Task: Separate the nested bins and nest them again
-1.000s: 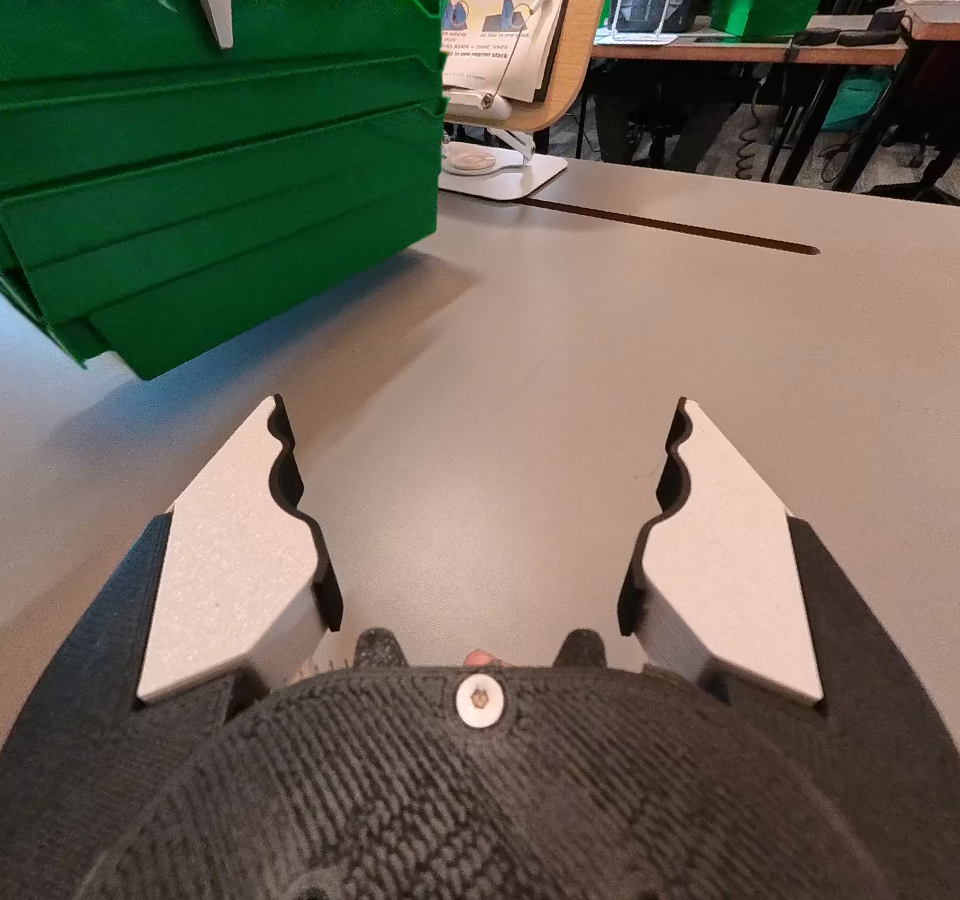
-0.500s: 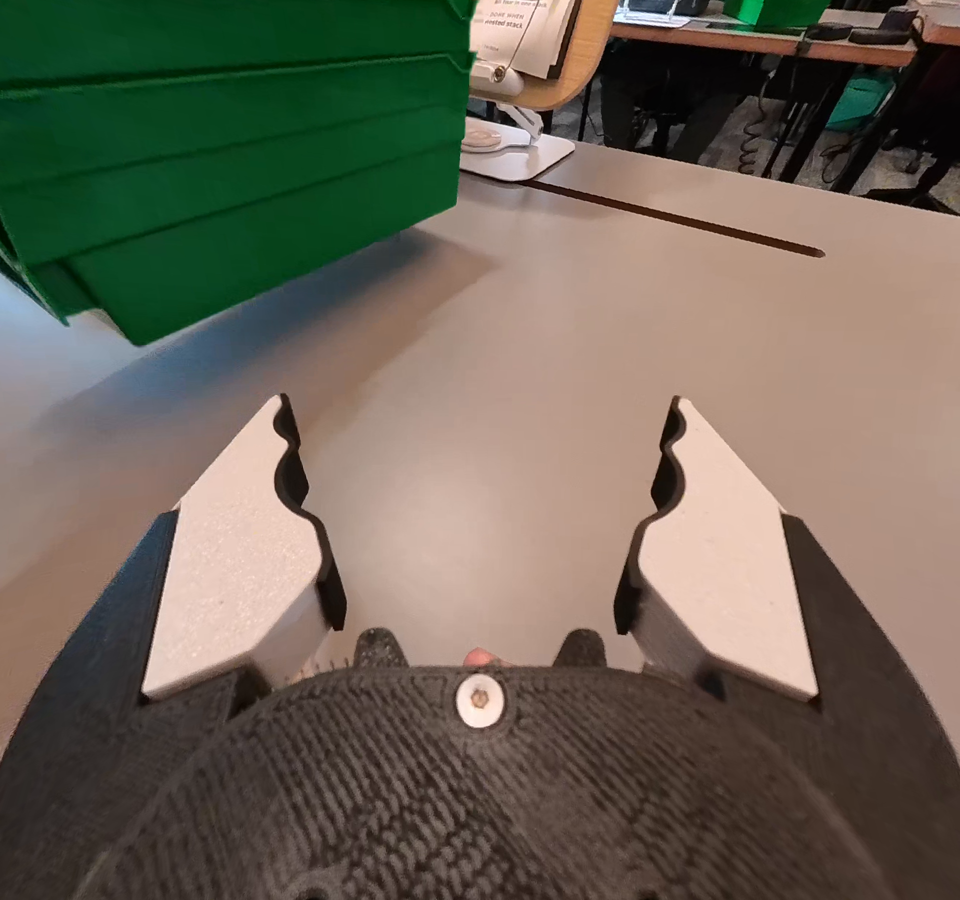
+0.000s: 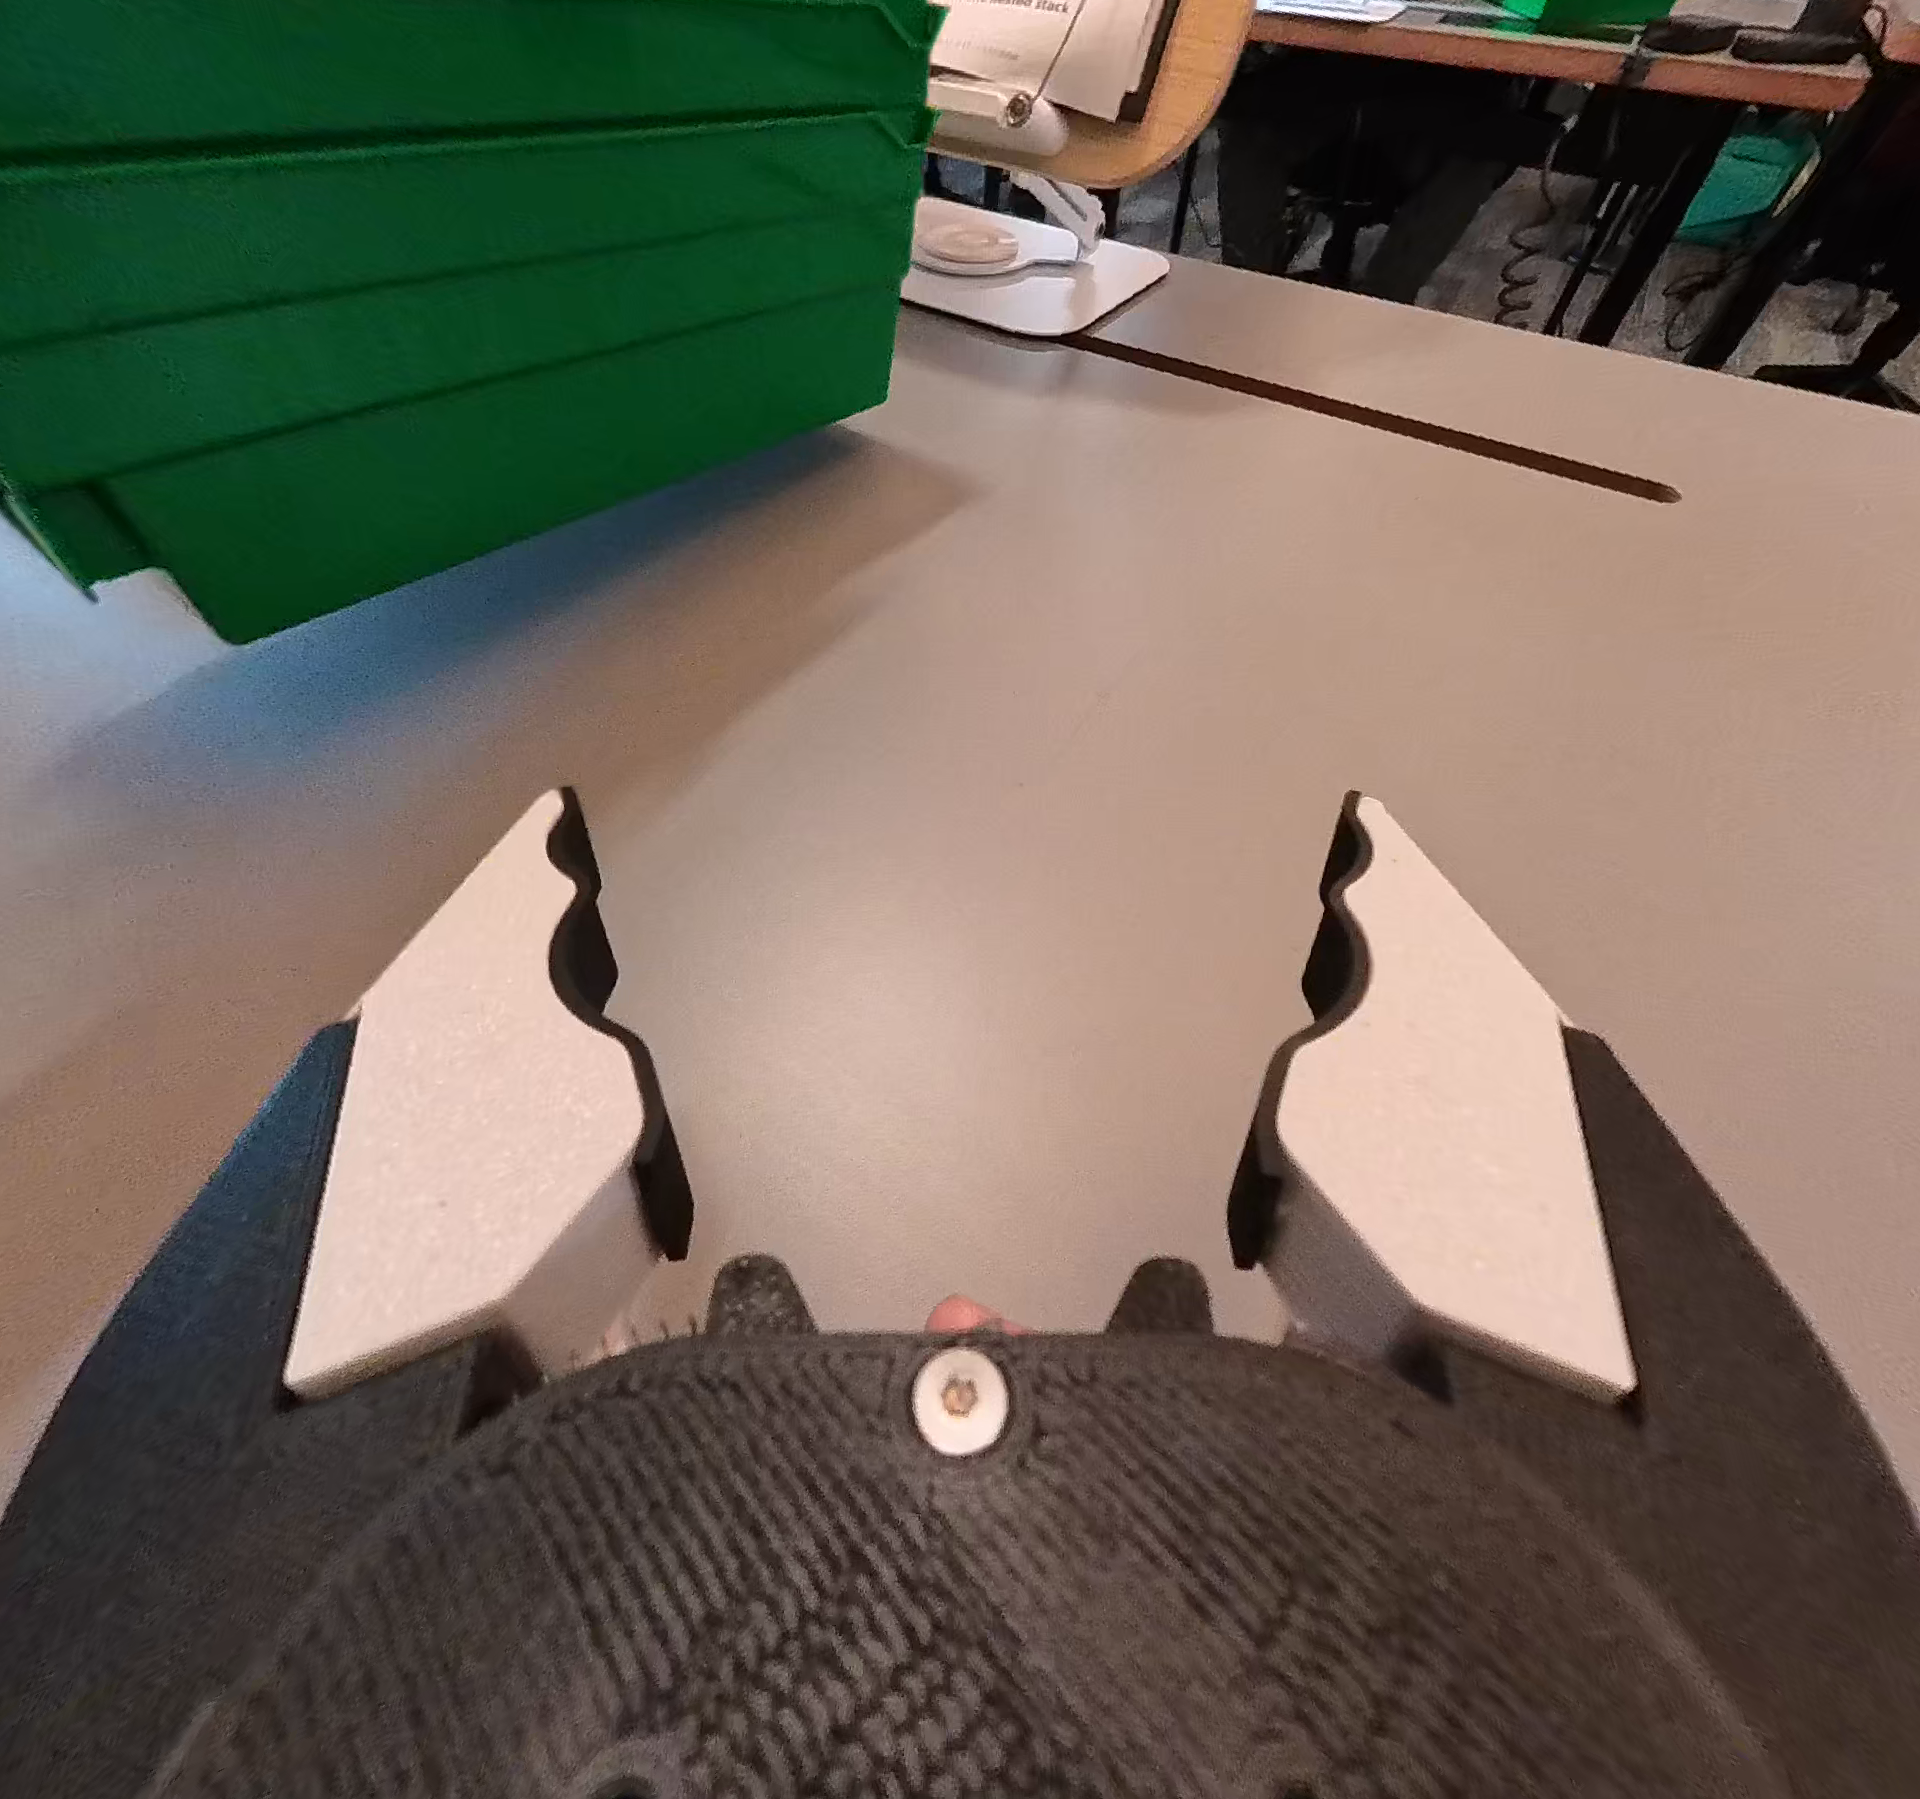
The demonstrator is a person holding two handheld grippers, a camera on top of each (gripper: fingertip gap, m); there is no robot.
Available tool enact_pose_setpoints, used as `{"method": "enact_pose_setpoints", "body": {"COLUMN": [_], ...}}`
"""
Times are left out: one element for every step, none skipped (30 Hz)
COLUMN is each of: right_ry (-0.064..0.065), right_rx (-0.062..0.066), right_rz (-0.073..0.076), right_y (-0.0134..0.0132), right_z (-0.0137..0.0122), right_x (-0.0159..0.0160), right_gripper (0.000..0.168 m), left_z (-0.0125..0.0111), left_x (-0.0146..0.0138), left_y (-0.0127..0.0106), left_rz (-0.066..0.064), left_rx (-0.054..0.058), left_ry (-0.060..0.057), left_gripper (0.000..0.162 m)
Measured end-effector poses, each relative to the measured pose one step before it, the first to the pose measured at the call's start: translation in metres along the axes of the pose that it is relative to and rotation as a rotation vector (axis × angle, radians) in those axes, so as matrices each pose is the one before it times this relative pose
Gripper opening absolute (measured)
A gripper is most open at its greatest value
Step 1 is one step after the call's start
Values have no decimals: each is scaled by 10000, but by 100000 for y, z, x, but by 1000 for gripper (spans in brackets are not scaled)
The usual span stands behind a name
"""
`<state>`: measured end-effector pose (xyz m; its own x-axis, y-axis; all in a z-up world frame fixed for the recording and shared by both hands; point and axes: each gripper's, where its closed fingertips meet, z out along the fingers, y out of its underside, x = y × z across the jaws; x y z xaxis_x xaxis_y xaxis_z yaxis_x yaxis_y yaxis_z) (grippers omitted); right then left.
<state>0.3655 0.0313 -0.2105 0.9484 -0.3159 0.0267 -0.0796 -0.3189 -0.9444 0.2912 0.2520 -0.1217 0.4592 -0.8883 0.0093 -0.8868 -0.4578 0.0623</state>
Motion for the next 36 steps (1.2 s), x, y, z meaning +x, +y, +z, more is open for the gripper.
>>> {"method": "enact_pose_setpoints", "body": {"right_ry": [-13,12,33,16,-26,-25,-16,-27,-31,-4,39,61,4,-70,-79,-3,69,72,53,29,-45,-99,-88,-12,64,48,16,2,-23,-44,-25,15,57,65,53,18], "right_rx": [-43,-23,-8,-1,21,26,4,4,-11,-55,-51,-6,21,25,6,-32,-78,-64,23,94,59,13,-5,-25,-32,9,64,99,95,53,6,-25,-32,-35,-36,-12], "right_rz": [-90,-68,-28,28,53,51,37,0,-30,-56,-82,-45,42,76,1,-86,-104,-88,-58,41,155,163,60,-57,-99,-85,-31,15,28,40,26,-23,-69,-65,-17,17], "right_y": [25,5,-8,-4,-21,-22,8,6,50,82,59,-35,-72,-41,-4,37,84,48,-74,-129,-25,62,77,35,-16,-108,-188,-216,-183,-103,-31,13,27,21,46,34], "right_z": [28,19,15,20,28,43,27,27,11,0,-9,-6,13,32,13,-11,-57,-87,-101,-36,27,97,101,67,15,-37,-47,-49,-38,-6,10,13,-8,-8,-10,11], "right_x": [-103,-32,48,37,-14,-15,-23,-75,-100,-51,40,93,-15,-166,-186,-64,94,121,119,108,-16,-119,-129,-24,69,39,-16,-37,-74,-88,-46,16,92,119,101,50], "right_gripper": [136,136,136,136,136,136,136,136,136,136,136,136,136,136,136,136,136,136,136,136,135,135,135,135,135,135,135,135,135,135,134,135,135,135,135,135], "left_z": [-202,-276,-268,-146,-106,-290,-532,-669,-727,-575,-471,-508,-579,-623,-670,-726,-725,-632,-454,-304,-97,134,339,509,625,760,934,1084,1168,1181,1154,1111,1048,957,862,699], "left_x": [23,16,16,-39,-84,-114,47,19,34,18,13,-5,-82,-186,-336,-485,-660,-833,-1061,-1221,-1306,-1327,-1298,-1289,-1321,-1371,-1415,-1400,-1305,-1178,-1035,-886,-754,-610,-513,-489], "left_y": [-44,-152,-154,-19,12,-127,-65,-109,-45,-11,-17,-123,-266,-167,-122,-64,-79,30,44,-82,-55,34,67,68,36,-99,-55,58,37,-26,57,134,101,127,115,13], "left_rz": [-19,-20,-29,-6,24,32,-15,80,15,51,62,37,-18,-62,-54,-59,-86,-109,-125,-185,-251,-199,-117,-150,-237,-245,-198,-163,-81,-34,-87,-88,-45,-33,-26,1], "left_rx": [28,109,121,34,-9,47,-13,44,73,78,29,46,145,96,89,104,142,65,-20,43,30,-31,-52,-42,-24,17,-19,-114,-116,-62,-100,-134,-99,-104,-98,-47], "left_ry": [47,71,56,-18,-60,-65,18,-75,-87,-81,-30,30,65,68,57,25,-15,-39,-51,-51,-44,-17,36,90,103,75,31,-7,-20,2,19,26,44,60,53,25], "left_gripper": [85,85,85,85,85,84,85,85,86,86,86,87,87,88,88,88,89,89,89,90,90,90,91,91,92,92,92,93,93,93,94,94,95,95,95,95]}}
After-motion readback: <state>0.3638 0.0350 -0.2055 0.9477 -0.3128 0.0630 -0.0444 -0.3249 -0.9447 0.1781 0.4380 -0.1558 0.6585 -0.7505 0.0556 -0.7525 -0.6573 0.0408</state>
